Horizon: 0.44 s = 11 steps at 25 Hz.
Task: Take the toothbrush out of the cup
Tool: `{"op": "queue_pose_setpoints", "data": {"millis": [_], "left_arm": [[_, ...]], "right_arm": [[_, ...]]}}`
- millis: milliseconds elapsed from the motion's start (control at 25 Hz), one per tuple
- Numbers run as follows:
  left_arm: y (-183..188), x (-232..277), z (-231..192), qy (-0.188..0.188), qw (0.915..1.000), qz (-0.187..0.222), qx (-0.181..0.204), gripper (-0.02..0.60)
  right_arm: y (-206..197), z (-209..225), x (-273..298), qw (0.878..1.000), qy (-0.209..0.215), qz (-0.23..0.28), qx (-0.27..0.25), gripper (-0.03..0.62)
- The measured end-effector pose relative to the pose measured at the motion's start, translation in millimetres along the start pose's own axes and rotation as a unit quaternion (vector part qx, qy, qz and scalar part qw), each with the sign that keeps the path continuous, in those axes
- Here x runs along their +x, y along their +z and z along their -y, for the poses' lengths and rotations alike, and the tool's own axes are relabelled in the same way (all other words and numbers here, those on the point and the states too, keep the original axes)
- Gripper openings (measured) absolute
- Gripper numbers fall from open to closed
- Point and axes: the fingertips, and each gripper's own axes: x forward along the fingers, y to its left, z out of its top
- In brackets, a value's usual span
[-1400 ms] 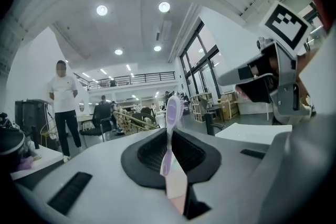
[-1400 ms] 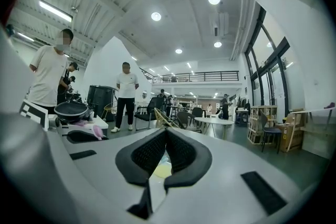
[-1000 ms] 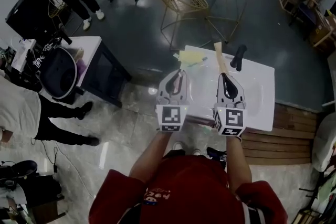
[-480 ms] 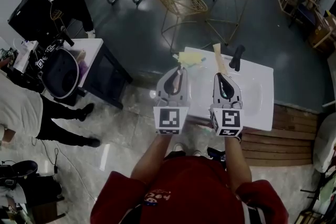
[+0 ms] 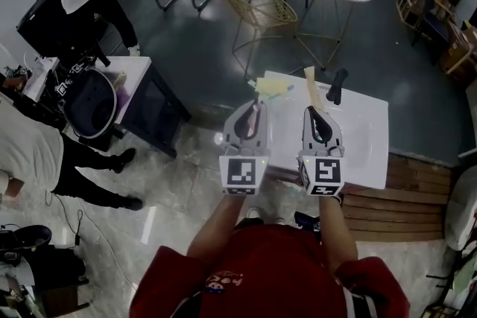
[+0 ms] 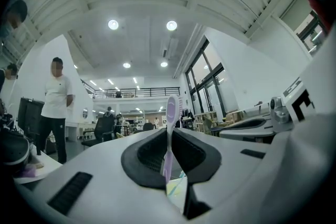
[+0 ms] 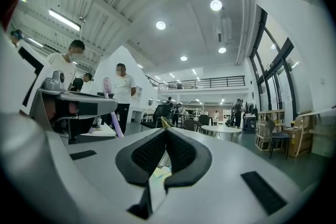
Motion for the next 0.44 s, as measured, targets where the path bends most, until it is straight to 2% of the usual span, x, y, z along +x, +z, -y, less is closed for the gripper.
{"op": "queue_pose_setpoints", "data": {"millis": [240, 440], "left_arm": [[-6, -3, 1, 0.004, 0.9998, -0.012, 0.012, 0.049], [-12, -6, 0, 0.007, 0.9997, -0.023, 0.003, 0.049]], "right_arm": [[7, 0, -2, 1.000, 0.001, 0.002, -0.002, 0.028], [11, -1, -2, 1.000, 0.003, 0.004, -0.003, 0.028]]}}
